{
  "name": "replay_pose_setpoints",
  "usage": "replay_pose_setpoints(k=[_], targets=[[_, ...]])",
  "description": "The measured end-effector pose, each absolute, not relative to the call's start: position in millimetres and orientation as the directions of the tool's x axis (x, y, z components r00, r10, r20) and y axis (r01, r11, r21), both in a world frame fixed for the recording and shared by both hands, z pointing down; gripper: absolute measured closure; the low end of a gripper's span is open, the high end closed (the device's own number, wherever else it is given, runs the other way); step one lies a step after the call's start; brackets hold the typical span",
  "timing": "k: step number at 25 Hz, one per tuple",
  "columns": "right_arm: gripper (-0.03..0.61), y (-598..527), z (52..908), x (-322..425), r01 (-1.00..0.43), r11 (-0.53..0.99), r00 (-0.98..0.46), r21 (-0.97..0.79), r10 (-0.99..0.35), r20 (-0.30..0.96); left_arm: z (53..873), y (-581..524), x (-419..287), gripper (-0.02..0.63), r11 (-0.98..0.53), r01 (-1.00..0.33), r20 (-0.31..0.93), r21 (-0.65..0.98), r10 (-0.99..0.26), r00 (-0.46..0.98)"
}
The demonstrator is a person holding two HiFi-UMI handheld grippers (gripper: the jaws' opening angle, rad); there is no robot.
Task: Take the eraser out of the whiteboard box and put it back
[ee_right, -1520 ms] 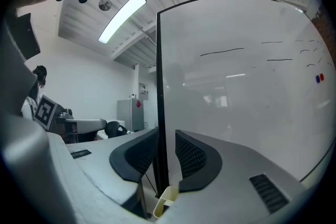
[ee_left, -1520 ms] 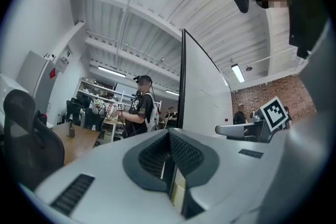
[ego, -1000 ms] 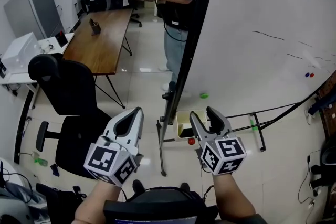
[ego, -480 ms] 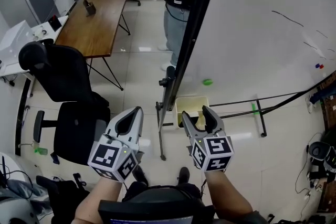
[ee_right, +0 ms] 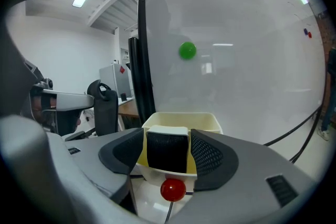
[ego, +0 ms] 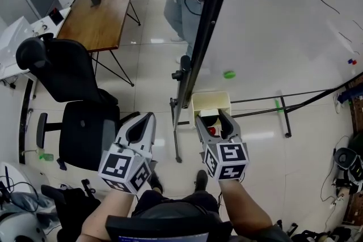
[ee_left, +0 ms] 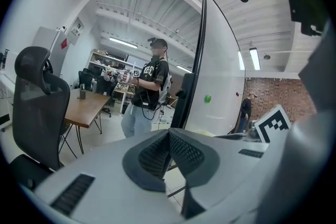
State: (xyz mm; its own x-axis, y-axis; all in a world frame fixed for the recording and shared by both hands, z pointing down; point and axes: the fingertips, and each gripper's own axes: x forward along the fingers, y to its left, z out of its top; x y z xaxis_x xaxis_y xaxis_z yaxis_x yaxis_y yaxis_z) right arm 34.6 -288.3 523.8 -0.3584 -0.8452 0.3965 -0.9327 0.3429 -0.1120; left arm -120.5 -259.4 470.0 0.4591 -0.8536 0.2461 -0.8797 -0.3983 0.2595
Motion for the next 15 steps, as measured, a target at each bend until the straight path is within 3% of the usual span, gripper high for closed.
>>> replay_pose_setpoints(k=[15], targets=[[0.294, -294.4, 530.0, 33.7, -0.94, 0.314, -0.34, -0.13, -0.856, 0.39, 484.3, -254.3, -127.5, 0.581, -0.403, -0.876, 0.27, 0.264, -0.842, 0.468]])
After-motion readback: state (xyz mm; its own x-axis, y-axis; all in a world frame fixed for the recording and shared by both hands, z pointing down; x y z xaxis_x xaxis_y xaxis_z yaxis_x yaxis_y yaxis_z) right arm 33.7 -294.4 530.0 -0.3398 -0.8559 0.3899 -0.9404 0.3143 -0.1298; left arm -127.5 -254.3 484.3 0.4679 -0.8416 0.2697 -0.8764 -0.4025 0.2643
